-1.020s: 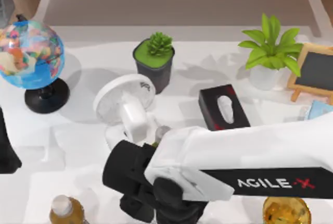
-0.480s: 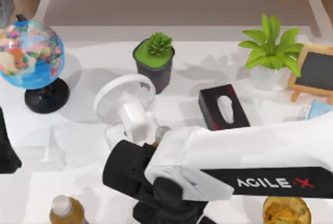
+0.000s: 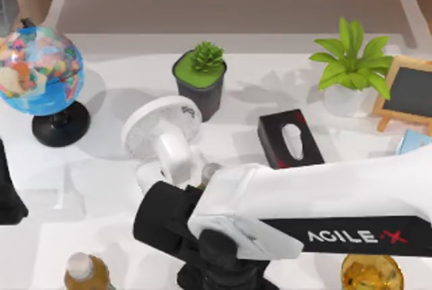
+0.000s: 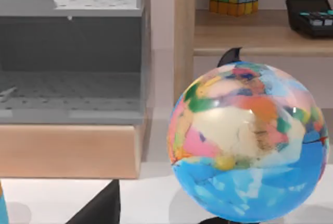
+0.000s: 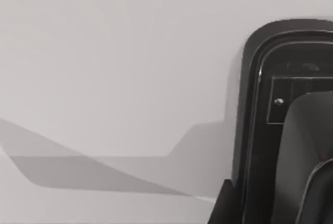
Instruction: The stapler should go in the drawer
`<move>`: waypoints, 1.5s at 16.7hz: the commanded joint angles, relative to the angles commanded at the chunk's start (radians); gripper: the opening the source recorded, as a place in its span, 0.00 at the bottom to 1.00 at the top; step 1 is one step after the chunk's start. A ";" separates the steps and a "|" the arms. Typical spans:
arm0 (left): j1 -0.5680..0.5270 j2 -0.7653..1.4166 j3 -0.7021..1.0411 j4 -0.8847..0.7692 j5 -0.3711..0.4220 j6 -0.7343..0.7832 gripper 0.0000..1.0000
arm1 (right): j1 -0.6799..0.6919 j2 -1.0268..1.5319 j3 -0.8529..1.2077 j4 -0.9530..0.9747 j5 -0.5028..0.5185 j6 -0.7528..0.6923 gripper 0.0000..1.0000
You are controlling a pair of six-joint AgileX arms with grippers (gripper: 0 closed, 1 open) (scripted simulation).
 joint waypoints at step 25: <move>0.000 0.000 0.000 0.000 0.000 0.000 1.00 | -0.035 -0.206 0.237 -0.204 0.003 -0.048 0.00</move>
